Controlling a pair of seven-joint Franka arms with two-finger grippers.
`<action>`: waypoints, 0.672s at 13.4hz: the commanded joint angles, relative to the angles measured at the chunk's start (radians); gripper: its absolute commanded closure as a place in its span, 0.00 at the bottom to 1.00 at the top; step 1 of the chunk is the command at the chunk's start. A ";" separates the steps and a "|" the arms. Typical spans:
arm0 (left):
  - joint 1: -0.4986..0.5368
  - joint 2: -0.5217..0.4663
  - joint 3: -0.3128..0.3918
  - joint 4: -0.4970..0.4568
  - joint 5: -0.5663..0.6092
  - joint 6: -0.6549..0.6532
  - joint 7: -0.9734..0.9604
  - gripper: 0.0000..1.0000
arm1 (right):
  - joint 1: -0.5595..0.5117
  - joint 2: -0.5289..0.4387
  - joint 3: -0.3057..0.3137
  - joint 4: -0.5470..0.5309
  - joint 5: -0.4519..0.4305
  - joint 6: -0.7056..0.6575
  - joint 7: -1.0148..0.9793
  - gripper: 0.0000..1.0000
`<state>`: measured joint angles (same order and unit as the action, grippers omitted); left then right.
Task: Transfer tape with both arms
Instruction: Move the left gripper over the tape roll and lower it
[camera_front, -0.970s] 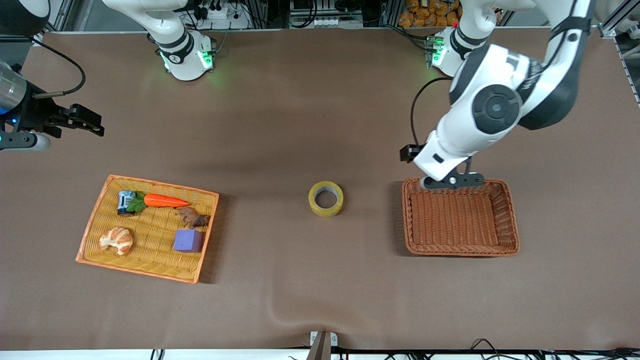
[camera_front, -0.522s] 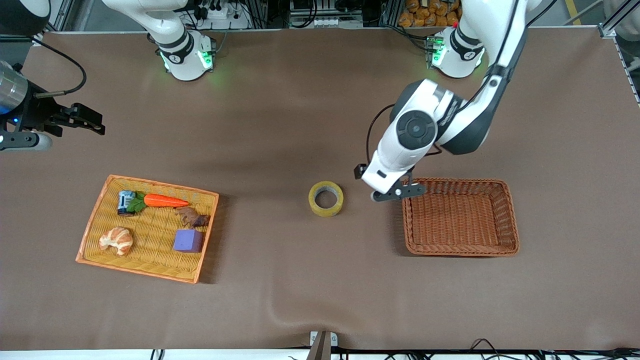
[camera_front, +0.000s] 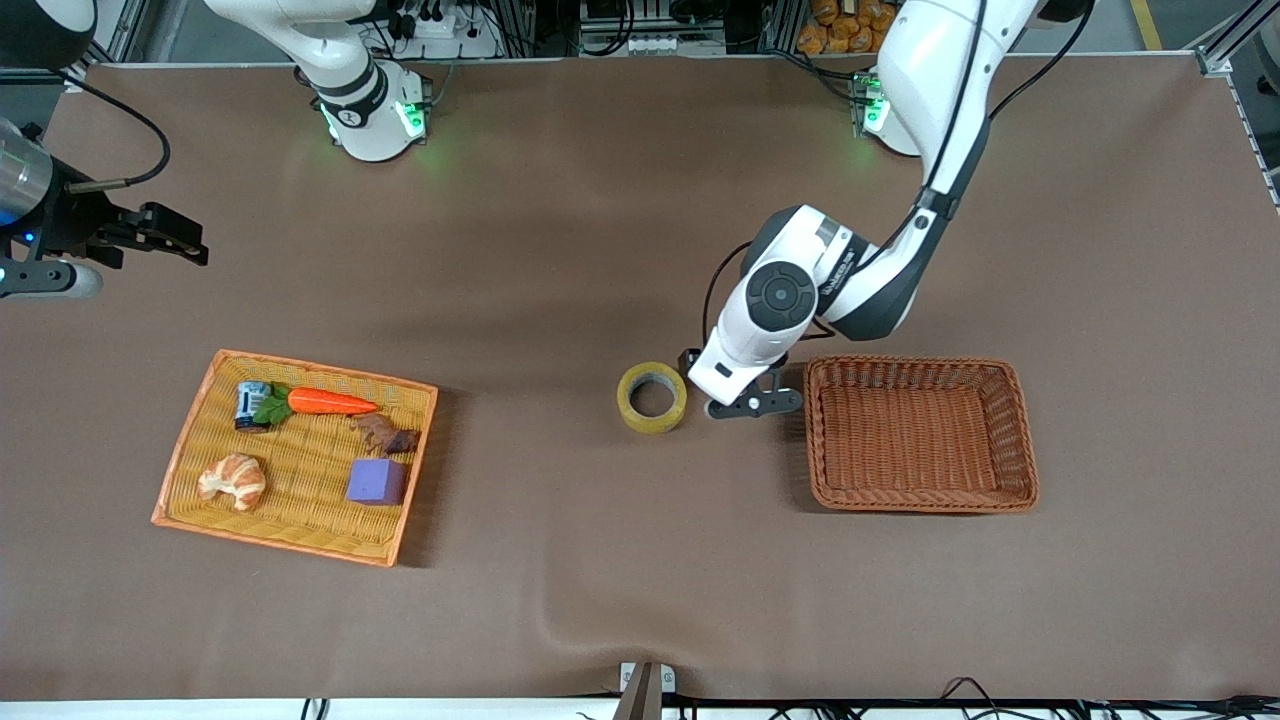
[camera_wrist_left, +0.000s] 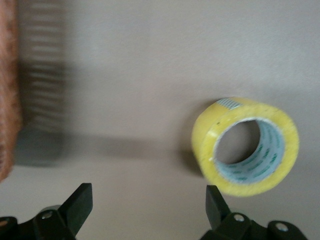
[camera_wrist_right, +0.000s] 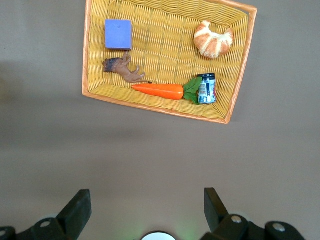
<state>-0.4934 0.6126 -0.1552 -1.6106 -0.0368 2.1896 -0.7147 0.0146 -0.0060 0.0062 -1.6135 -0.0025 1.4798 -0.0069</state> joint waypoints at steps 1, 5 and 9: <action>-0.010 0.045 0.003 0.023 0.009 0.042 -0.022 0.00 | -0.021 -0.026 0.011 -0.013 0.002 -0.004 -0.013 0.00; -0.079 0.116 0.003 0.055 0.008 0.143 -0.022 0.00 | -0.018 -0.025 0.011 -0.009 0.001 0.004 -0.013 0.00; -0.093 0.156 0.005 0.057 0.020 0.202 -0.014 0.04 | -0.024 -0.022 0.009 0.021 -0.002 0.059 -0.011 0.00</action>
<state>-0.5807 0.7389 -0.1564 -1.5814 -0.0367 2.3741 -0.7169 0.0139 -0.0116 0.0027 -1.6037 -0.0025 1.5242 -0.0070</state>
